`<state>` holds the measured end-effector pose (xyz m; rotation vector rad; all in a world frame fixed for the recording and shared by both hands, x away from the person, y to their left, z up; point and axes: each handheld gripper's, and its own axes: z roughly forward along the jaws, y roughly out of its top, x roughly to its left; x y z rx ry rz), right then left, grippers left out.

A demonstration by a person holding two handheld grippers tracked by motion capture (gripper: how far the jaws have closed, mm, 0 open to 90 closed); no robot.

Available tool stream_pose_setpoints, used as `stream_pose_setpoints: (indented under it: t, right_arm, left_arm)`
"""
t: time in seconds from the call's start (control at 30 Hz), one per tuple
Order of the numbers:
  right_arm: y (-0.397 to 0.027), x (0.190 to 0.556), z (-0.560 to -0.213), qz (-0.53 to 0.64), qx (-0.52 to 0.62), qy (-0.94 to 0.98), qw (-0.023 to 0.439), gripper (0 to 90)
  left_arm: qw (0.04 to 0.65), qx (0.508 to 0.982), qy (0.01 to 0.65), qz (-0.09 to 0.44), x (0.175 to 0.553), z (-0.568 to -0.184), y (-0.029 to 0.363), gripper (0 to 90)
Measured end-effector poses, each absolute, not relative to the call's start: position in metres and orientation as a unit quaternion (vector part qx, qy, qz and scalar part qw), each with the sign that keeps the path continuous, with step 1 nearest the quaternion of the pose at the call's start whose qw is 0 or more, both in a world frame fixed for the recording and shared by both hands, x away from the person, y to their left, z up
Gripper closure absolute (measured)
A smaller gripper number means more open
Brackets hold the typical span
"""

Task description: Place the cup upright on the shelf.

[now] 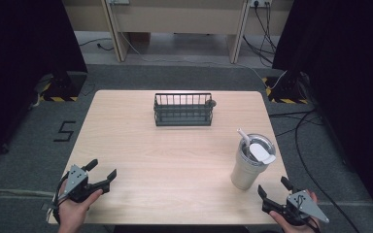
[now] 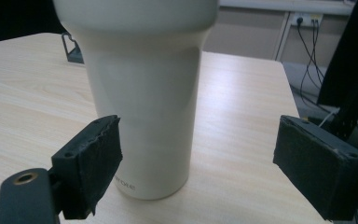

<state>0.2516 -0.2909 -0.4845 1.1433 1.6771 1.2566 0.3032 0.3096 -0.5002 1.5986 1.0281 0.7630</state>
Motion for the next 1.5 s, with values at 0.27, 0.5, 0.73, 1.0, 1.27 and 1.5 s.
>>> stream_pose_setpoints:
  t: [0.27,0.5,0.73,1.0,1.27,1.5]
  right_arm:
    - [-0.282,0.252,-0.479,0.501,0.425,0.659,0.367,19.1]
    - [-0.275,0.254,-0.477,0.498,0.432,0.663,0.356,18.2]
    - [-0.268,0.264,-0.476,0.501,0.429,0.663,0.354,15.7]
    - [-0.257,0.283,-0.478,0.5,0.431,0.669,0.341,15.4]
    - [-0.249,0.297,-0.478,0.498,0.43,0.67,0.344,12.9]
    - [-0.244,0.31,-0.48,0.509,0.426,0.663,0.345,8.5]
  left_arm:
    - [0.524,0.667,0.425,0.316,0.301,-0.499,0.308,16.9]
    - [0.526,0.668,0.424,0.311,0.302,-0.499,0.306,16.9]
    - [0.529,0.667,0.424,0.309,0.302,-0.499,0.305,17.0]
    - [0.531,0.667,0.423,0.307,0.302,-0.499,0.305,17.1]
    - [0.533,0.668,0.42,0.304,0.302,-0.499,0.304,17.4]
    - [0.535,0.669,0.42,0.301,0.302,-0.499,0.303,17.5]
